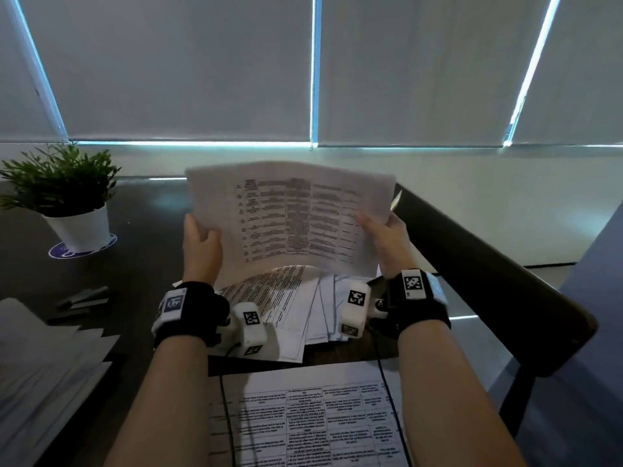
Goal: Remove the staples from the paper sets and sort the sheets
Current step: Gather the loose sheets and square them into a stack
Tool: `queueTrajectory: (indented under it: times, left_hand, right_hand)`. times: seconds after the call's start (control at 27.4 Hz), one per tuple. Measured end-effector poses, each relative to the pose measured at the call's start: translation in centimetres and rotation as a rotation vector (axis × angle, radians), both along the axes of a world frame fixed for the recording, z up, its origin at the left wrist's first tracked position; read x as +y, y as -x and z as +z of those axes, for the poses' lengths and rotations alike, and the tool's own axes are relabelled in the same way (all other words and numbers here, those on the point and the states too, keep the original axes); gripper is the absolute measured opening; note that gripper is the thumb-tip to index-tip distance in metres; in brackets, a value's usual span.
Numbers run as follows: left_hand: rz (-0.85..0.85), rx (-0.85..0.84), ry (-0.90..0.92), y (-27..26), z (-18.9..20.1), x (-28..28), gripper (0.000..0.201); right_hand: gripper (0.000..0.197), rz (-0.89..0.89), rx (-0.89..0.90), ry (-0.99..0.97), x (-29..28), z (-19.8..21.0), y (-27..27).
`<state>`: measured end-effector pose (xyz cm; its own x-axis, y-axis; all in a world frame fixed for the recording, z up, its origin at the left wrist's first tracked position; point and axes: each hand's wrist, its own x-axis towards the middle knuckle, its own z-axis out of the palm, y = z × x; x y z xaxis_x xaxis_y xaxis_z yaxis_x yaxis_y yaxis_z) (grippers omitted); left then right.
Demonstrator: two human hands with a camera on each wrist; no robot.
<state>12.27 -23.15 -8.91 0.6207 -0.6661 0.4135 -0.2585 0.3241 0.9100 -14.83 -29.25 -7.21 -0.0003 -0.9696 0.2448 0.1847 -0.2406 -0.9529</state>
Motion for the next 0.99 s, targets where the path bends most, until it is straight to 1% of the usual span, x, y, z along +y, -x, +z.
queueTrajectory:
  times: [0.07,0.18,0.22,0.29,0.33,0.4,0.44,0.48,0.55,0.58,0.62,0.66,0.69,0.77,0.8,0.84,0.88,0.91,0.95,0.99]
  left_hand:
    - [0.031,-0.039,0.074,0.5,1.3,0.0,0.02]
    - [0.075,-0.071,0.074,0.1,1.8,0.0,0.019]
    - [0.083,-0.077,0.062,0.0,1.7,0.3,0.024]
    - [0.091,-0.12,0.023,0.2,1.3,0.8,0.05]
    - [0.08,-0.167,0.038,0.6,1.4,1.2,0.065]
    - [0.067,-0.267,0.134,1.2,2.1,1.6,0.086]
    - [0.067,-0.308,0.161,1.5,2.5,1.7,0.09]
    - [0.083,-0.356,0.17,1.4,2.8,1.6,0.091]
    - [0.134,-0.451,0.165,1.2,3.1,1.6,0.084]
    - [0.151,-0.496,0.127,1.3,3.3,1.8,0.077]
    - [0.162,-0.526,0.087,1.5,3.4,2.0,0.069]
    - [0.174,-0.531,0.072,1.6,3.4,2.1,0.063]
    - [0.189,-0.526,0.085,1.6,3.5,2.1,0.06]
    - [0.196,-0.505,0.118,1.6,3.6,2.0,0.062]
    - [0.175,-0.485,0.113,1.5,3.6,1.9,0.065]
    - [0.137,-0.445,0.102,1.5,3.4,1.7,0.069]
    - [0.083,-0.349,0.09,1.4,3.0,1.4,0.073]
    - [0.024,-0.191,0.089,1.3,2.5,1.2,0.077]
    - [-0.022,-0.031,0.077,1.0,1.9,0.9,0.077]
    - [-0.051,0.077,0.035,0.9,1.5,0.5,0.068]
  right_hand:
    - [0.034,-0.019,0.018,0.05,-0.2,0.9,-0.1]
    - [0.042,-0.02,0.047,0.078,-0.5,1.2,0.6]
    - [0.045,-0.035,0.063,0.073,-0.5,1.0,0.9]
    - [0.054,-0.099,0.099,0.098,-0.5,0.6,1.1]
    - [0.064,-0.145,0.13,0.154,-0.5,0.6,1.2]
    - [0.083,-0.232,0.229,0.345,-0.2,1.5,1.0]
    - [0.085,-0.276,0.315,0.437,-0.2,2.0,0.8]
    - [0.08,-0.311,0.423,0.506,-0.1,2.6,0.8]
    - [0.057,-0.356,0.589,0.556,-0.1,3.0,0.9]
    - [0.045,-0.38,0.635,0.561,-0.1,3.0,1.1]
    - [0.039,-0.397,0.657,0.566,-0.1,2.8,1.3]
    - [0.037,-0.401,0.658,0.573,-0.1,2.6,1.4]
    - [0.037,-0.389,0.638,0.572,0.0,2.6,1.4]
    - [0.037,-0.375,0.571,0.568,-0.1,2.8,1.2]
    - [0.04,-0.38,0.512,0.557,-0.2,2.7,1.1]
    - [0.047,-0.365,0.42,0.517,-0.3,2.5,1.2]
    - [0.06,-0.311,0.309,0.418,-0.3,2.2,1.4]
    - [0.07,-0.218,0.205,0.273,-0.5,1.8,1.7]
    - [0.072,-0.098,0.125,0.141,-0.5,1.3,1.8]
    - [0.061,0.017,0.09,0.043,-0.4,0.7,1.8]
